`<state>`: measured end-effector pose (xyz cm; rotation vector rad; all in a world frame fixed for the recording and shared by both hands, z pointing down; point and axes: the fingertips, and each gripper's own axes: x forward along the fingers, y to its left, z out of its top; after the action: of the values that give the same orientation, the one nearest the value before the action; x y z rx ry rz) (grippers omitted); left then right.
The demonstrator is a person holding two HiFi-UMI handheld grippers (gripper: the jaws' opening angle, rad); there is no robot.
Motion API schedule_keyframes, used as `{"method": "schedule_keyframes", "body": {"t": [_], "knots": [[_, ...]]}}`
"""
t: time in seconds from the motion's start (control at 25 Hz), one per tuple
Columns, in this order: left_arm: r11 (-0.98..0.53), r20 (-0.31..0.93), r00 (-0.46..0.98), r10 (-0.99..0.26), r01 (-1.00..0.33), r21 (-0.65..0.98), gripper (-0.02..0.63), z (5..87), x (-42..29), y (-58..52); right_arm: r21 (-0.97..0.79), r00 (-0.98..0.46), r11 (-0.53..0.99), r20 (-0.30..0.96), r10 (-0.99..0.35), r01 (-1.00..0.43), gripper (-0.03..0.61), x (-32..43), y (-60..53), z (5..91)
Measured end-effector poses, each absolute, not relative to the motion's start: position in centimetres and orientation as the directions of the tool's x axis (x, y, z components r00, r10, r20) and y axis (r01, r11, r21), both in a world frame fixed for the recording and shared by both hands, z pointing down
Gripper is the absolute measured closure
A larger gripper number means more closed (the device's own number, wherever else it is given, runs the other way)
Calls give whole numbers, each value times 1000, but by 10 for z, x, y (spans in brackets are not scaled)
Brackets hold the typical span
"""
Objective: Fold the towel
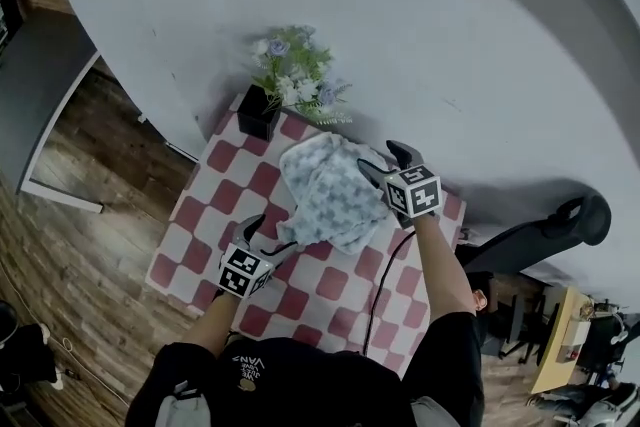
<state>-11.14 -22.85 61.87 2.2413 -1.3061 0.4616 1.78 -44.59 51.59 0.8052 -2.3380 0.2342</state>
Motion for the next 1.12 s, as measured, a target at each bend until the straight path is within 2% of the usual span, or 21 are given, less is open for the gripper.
{"method": "schedule_keyframes", "body": {"t": [0.24,0.52,0.64,0.8,0.88,1.04,1.12], "knots": [[-496,558,539,-631,-833,243,232,638,-110,-234,19,-559,820,723,-406,-571,238,-6,-468,565],[-580,590,580,-561,-784,219,232,649,-97,-239,-14,-516,820,784,-346,-572,306,-15,-479,610],[-599,615,586,-529,-770,218,235,655,-94,-237,-25,-498,810,800,-335,-586,385,-11,-478,618],[-603,626,588,-511,-765,227,246,657,-93,-234,-20,-516,812,781,-352,-584,535,-5,-470,612],[-599,626,585,-515,-769,225,301,656,-93,-233,-14,-534,812,760,-370,-583,547,-1,-465,603],[-579,600,554,-578,-796,177,519,641,-100,-238,-13,-579,799,696,-425,-601,552,7,-449,575],[-583,595,550,-586,-796,163,565,636,-100,-239,-13,-599,788,658,-457,-616,552,15,-441,558]]}}
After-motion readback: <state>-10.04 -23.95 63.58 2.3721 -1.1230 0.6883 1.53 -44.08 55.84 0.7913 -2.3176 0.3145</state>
